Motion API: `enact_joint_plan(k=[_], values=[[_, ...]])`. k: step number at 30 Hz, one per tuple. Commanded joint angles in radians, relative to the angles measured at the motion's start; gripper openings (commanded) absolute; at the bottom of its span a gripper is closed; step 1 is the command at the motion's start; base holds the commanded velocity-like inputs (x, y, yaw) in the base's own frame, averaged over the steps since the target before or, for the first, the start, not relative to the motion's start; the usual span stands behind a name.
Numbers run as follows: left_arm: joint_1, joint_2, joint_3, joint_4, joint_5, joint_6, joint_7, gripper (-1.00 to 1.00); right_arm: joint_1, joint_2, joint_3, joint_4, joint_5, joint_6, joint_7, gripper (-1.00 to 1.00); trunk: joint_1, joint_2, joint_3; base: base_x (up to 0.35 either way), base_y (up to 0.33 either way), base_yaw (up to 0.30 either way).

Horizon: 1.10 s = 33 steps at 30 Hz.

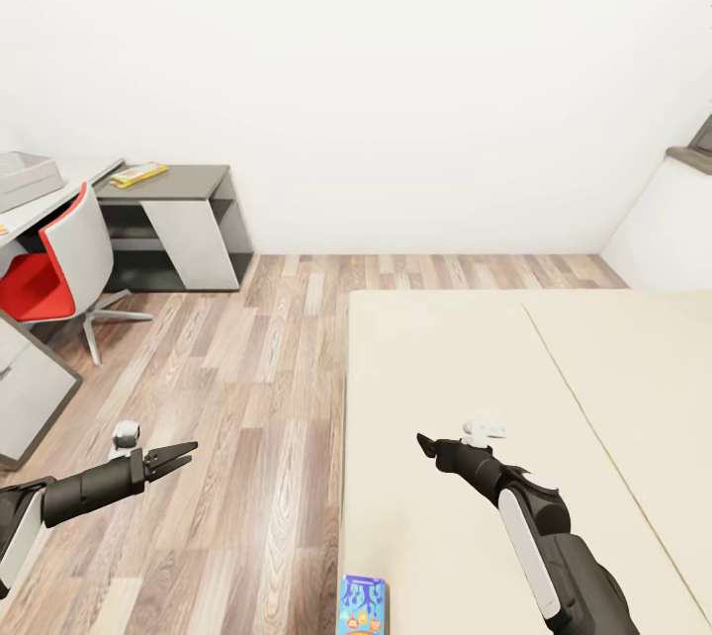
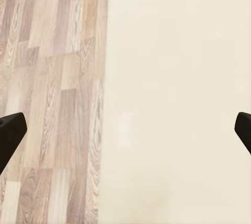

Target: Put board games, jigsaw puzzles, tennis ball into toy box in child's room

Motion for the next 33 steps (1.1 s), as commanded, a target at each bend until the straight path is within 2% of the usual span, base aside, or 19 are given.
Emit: enact_joint_plan(k=[1, 25, 33], values=[[-0.001, 0.000, 0.000, 0.000, 0.002, 0.009, -0.002, 1.00, -0.001, 0.000, -0.001, -0.001, 0.000, 0.005, 0.002, 1.00, 0.001, -0.002, 0.000, 0.000, 0.000, 0.000], [-0.001, -0.001, 0.000, 0.000, 0.001, 0.009, -0.001, 1.00, -0.001, 0.002, -0.002, -0.001, 0.000, 0.005, 0.002, 1.00, 0.001, -0.002, 0.039, 0.000, 0.000, 0.000], [-0.001, -0.001, 0.000, 0.000, 0.000, 0.011, 0.001, 1.00, -0.001, 0.000, -0.004, -0.002, 0.000, 0.002, 0.002, 1.00, 0.001, -0.002, 0.043, 0.000, 0.000, 0.000]])
